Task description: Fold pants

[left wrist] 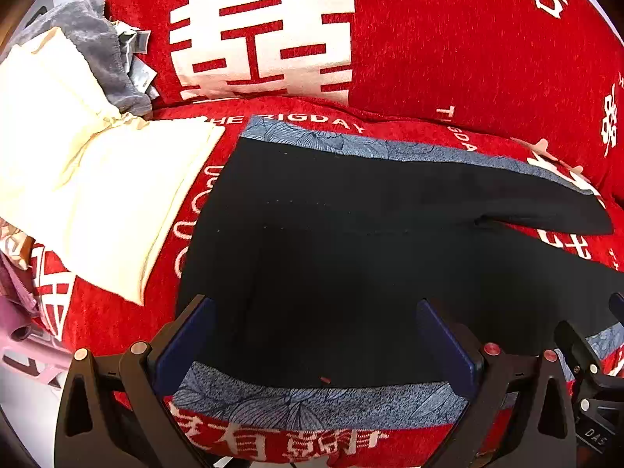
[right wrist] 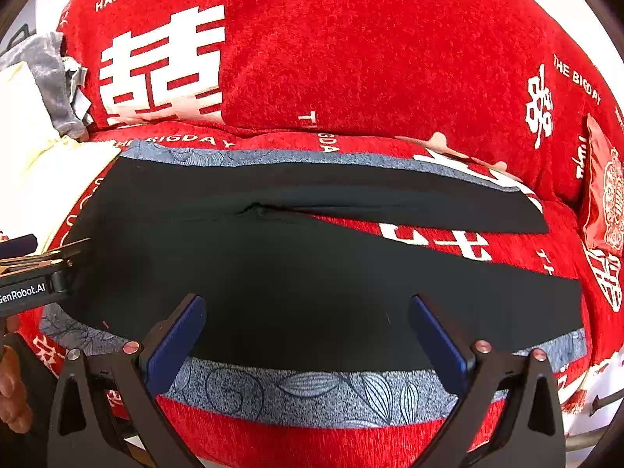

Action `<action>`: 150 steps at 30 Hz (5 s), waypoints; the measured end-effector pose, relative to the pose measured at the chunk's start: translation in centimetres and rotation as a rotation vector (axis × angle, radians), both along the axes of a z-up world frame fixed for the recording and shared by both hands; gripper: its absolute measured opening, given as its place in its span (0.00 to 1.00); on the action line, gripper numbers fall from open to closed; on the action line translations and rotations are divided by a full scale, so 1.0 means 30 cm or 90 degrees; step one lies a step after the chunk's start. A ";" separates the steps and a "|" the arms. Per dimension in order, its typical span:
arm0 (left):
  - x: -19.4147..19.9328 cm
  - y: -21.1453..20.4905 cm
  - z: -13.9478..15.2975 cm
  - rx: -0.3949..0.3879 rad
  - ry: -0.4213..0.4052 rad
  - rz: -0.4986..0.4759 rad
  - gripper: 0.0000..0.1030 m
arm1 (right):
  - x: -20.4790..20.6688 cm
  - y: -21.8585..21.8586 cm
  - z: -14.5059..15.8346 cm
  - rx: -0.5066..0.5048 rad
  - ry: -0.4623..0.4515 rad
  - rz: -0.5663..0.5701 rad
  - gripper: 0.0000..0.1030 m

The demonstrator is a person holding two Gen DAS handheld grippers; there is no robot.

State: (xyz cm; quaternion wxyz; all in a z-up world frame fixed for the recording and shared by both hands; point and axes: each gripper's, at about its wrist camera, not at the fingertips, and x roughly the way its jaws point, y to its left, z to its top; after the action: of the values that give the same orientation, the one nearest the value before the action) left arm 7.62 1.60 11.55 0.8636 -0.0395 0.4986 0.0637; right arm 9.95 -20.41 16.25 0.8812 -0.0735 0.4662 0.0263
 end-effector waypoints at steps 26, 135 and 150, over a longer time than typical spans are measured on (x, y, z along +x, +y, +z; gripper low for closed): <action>0.373 -0.022 -0.123 0.022 0.054 -0.029 1.00 | 0.392 -0.023 -0.133 0.023 0.049 0.011 1.00; -0.072 0.004 -0.220 -0.009 0.109 -0.004 0.97 | 0.042 -0.073 -0.076 -0.030 0.004 0.055 0.70; -0.045 -0.054 -0.220 -0.010 0.138 -0.006 0.97 | 0.590 -0.437 -0.315 -0.053 0.166 -0.225 0.68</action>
State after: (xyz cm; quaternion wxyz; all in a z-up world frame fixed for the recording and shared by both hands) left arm 6.26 -0.03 4.94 0.8047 -0.0369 0.5895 0.0592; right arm 27.63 -33.54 6.80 0.8005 -0.0231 0.5827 -0.1383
